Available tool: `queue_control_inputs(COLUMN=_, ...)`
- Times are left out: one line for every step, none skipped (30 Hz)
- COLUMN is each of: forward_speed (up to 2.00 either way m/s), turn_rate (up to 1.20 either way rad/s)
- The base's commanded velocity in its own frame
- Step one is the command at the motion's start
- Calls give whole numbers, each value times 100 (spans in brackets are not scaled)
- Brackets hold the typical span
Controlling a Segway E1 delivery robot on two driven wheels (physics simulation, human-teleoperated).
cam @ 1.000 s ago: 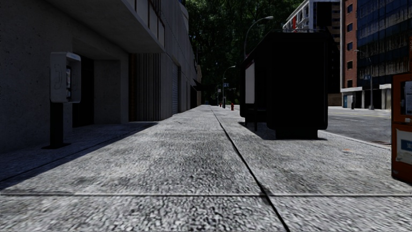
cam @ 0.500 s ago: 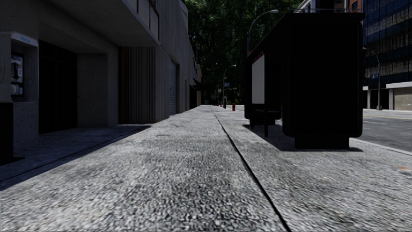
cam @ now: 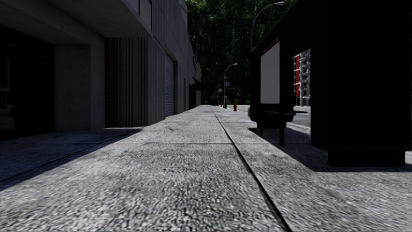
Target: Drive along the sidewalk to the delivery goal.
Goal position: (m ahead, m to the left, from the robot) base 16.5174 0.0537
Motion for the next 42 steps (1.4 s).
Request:
queue_control_inputs(forward_speed=200, turn_rate=0)
queue_control_inputs(forward_speed=200, turn_rate=0)
queue_control_inputs(forward_speed=200, turn_rate=0)
queue_control_inputs(forward_speed=200, turn_rate=0)
queue_control_inputs(forward_speed=200, turn_rate=0)
queue_control_inputs(forward_speed=200, turn_rate=0)
queue_control_inputs(forward_speed=200, turn_rate=0)
queue_control_inputs(forward_speed=200, turn_rate=0)
queue_control_inputs(forward_speed=200, turn_rate=0)
queue_control_inputs(forward_speed=200, turn_rate=0)
queue_control_inputs(forward_speed=200, turn_rate=0)
queue_control_inputs(forward_speed=200, turn_rate=0)
queue_control_inputs(forward_speed=200, turn_rate=0)
queue_control_inputs(forward_speed=200, turn_rate=0)
queue_control_inputs(forward_speed=200, turn_rate=0)
queue_control_inputs(forward_speed=200, turn_rate=0)
queue_control_inputs(forward_speed=200, turn_rate=0)
queue_control_inputs(forward_speed=200, turn_rate=10)
queue_control_inputs(forward_speed=200, turn_rate=19)
queue_control_inputs(forward_speed=200, turn_rate=19)
queue_control_inputs(forward_speed=200, turn_rate=22)
queue_control_inputs(forward_speed=200, turn_rate=22)
queue_control_inputs(forward_speed=200, turn_rate=22)
queue_control_inputs(forward_speed=200, turn_rate=21)
queue_control_inputs(forward_speed=200, turn_rate=6)
queue_control_inputs(forward_speed=200, turn_rate=0)
queue_control_inputs(forward_speed=200, turn_rate=0)
queue_control_inputs(forward_speed=200, turn_rate=0)
queue_control_inputs(forward_speed=200, turn_rate=0)
queue_control_inputs(forward_speed=200, turn_rate=0)
queue_control_inputs(forward_speed=200, turn_rate=0)
queue_control_inputs(forward_speed=200, turn_rate=0)
queue_control_inputs(forward_speed=200, turn_rate=0)
queue_control_inputs(forward_speed=200, turn_rate=0)
queue_control_inputs(forward_speed=200, turn_rate=0)
queue_control_inputs(forward_speed=200, turn_rate=0)
queue_control_inputs(forward_speed=200, turn_rate=0)
queue_control_inputs(forward_speed=200, turn_rate=0)
queue_control_inputs(forward_speed=200, turn_rate=0)
queue_control_inputs(forward_speed=200, turn_rate=0)
queue_control_inputs(forward_speed=200, turn_rate=0)
queue_control_inputs(forward_speed=200, turn_rate=0)
